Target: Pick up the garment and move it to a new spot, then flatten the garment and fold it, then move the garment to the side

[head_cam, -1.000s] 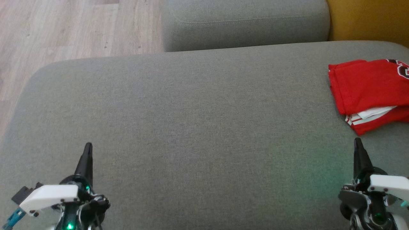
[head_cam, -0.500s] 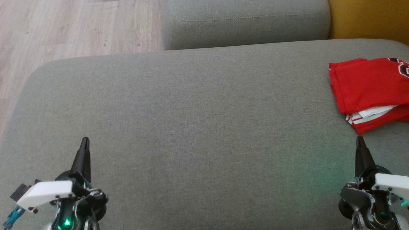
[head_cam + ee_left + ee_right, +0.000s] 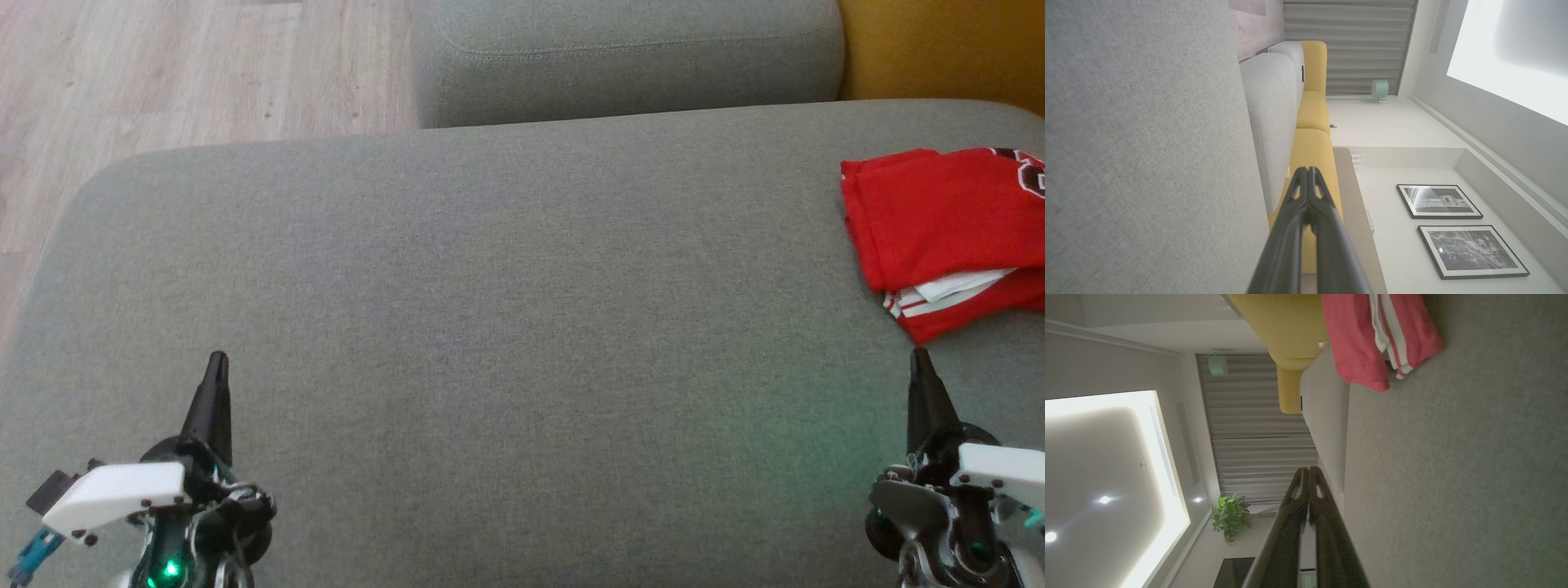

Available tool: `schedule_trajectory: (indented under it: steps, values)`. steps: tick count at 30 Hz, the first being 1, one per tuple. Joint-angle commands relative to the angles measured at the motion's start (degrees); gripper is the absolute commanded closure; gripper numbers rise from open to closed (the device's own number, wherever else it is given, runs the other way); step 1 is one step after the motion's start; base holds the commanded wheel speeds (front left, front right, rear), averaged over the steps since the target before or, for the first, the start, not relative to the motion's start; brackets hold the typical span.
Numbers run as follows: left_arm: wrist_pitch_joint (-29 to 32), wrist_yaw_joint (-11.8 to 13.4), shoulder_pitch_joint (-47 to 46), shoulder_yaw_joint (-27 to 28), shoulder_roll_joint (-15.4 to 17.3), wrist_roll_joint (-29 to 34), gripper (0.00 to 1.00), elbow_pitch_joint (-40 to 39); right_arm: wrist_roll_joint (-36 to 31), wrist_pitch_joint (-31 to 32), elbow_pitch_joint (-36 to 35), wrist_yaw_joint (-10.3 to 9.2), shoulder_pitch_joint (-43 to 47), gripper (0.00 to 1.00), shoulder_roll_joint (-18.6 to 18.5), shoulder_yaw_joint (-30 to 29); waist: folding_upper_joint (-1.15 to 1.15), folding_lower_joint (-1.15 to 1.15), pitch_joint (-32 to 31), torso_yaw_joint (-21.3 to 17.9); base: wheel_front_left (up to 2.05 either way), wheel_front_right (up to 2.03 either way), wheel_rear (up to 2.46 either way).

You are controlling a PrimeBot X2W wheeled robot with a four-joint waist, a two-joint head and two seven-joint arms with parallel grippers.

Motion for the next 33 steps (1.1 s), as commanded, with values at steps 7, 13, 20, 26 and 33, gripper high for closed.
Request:
schedule_trajectory:
  steps: [7,13,20,26,33]
  values:
    - [0.38,-0.42,-2.92,2.42,0.4,0.28,1.0,-1.64,0.39,0.28,-2.17,0.4,-3.17,1.0,-0.41,1.12,0.0,0.0,0.0,0.0,0.0,0.0,0.0]
    - [0.44,-0.42,-2.93,2.5,0.34,0.35,1.0,-1.64,0.38,0.29,-2.17,0.4,-3.17,1.0,-0.4,1.1,0.0,0.0,0.0,0.0,0.0,0.0,0.0]
    - [0.51,-0.42,-2.94,2.59,0.28,0.42,1.0,-1.63,0.37,0.31,-2.17,0.4,-3.17,1.0,-0.39,1.09,0.0,0.0,0.0,0.0,0.0,0.0,0.0]
    - [0.58,-0.42,-2.94,2.67,0.22,0.49,1.0,-1.63,0.36,0.32,-2.17,0.4,-3.17,1.0,-0.39,1.07,0.0,0.0,0.0,0.0,0.0,0.0,0.0]
    - [0.63,-0.42,-2.95,2.73,0.18,0.54,1.0,-1.63,0.35,0.32,-2.17,0.4,-3.17,1.0,-0.38,1.06,0.0,0.0,0.0,0.0,0.0,0.0,0.0]
